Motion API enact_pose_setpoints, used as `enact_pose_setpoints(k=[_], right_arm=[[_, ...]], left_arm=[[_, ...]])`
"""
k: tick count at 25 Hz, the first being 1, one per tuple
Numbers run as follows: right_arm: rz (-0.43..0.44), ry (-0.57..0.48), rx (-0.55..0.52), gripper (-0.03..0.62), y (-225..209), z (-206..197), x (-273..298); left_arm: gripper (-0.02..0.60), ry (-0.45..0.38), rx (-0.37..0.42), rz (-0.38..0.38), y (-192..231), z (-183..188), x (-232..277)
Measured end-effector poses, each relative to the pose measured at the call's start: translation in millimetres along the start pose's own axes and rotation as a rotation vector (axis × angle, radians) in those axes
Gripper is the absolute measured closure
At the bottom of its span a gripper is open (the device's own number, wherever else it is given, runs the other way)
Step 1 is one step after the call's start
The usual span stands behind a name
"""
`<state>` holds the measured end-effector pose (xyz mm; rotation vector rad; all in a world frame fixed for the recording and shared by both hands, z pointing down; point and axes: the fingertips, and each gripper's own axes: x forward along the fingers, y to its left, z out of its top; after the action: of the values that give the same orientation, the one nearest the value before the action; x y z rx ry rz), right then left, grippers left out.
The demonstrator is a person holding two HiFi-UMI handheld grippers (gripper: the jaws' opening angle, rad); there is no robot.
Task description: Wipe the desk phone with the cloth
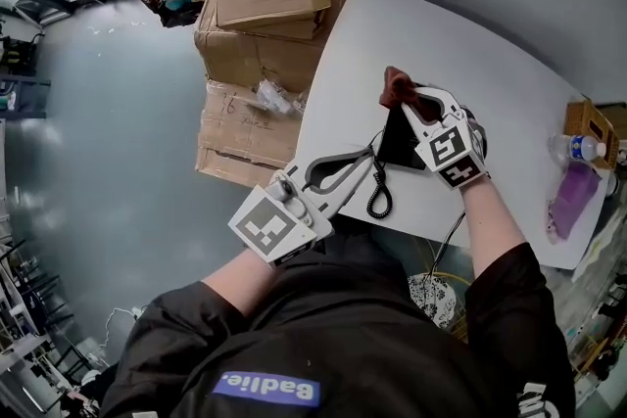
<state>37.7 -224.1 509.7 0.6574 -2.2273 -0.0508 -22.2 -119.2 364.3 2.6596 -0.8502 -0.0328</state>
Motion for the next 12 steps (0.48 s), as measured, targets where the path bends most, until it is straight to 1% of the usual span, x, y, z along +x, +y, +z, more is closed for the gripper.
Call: enact_pose_setpoints(k=[3,6,12], right_arm=[[0.029,-0.008,0.035,0.523,6,-6,10],[0.05,-0.014,0.034,0.523,23,-10,9],[0.098,0.007,0.04,0.523,68,-29,3]], left_arm=[[0.566,0.004,-0.029,0.02,5,-6,-1],[0.566,0.005,-0.041,0.026,7,-13,-3],[0.566,0.023,-0.052,0.008,2,-24,-4]])
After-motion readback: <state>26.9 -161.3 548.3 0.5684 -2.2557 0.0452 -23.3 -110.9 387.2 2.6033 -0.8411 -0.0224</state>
